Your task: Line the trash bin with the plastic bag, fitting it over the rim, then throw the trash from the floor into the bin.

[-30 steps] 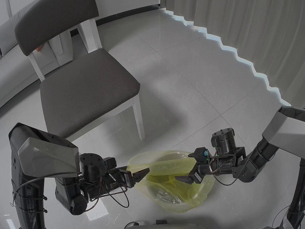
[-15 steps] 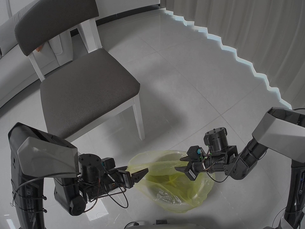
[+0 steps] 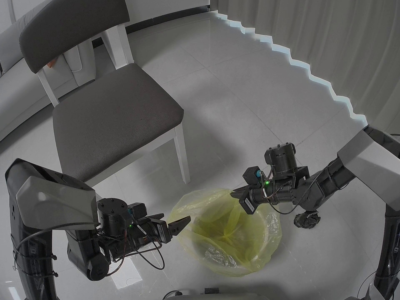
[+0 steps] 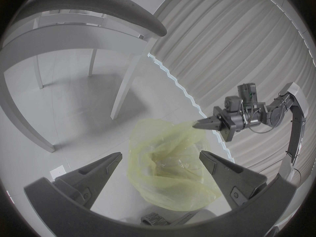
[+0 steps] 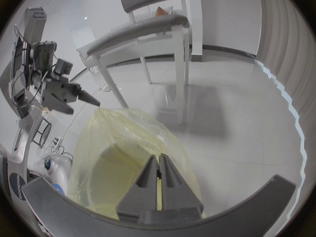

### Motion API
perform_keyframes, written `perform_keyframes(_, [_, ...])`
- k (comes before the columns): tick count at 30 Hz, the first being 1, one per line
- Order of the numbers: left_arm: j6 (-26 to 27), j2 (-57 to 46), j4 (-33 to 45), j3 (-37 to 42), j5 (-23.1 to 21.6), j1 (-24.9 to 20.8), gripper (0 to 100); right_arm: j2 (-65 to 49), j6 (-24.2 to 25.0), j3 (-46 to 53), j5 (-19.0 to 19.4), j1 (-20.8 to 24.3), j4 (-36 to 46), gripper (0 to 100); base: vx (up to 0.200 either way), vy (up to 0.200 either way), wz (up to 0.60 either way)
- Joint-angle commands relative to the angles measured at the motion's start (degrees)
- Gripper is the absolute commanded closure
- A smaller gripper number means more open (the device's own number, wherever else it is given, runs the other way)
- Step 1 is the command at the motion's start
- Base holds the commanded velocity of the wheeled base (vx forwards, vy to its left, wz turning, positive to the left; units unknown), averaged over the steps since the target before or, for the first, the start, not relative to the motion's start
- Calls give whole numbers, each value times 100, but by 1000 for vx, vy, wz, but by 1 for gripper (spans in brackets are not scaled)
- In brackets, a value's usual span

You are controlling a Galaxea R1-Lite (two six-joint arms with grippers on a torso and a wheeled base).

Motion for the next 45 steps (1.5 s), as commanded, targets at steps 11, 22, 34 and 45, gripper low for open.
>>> perform_keyframes(11, [12,-46,-102,20,8,8,0,757,-109,-1077,8,-147,515,100,0,0,0])
perform_keyframes(22, [3,-2,-102,38,-1,-45,0,933,-223,-1173,-1,-287,533,100,0,0,0])
perform_keyframes(34, [258,956,-58,-560,8,26,0,-192,155,-875,8,-569,585,0,0,0,0])
perform_keyframes(45, [1541,1457,540,-1228,421,658,0,-773,-197,83,16,-1667,1139,0,0,0,0])
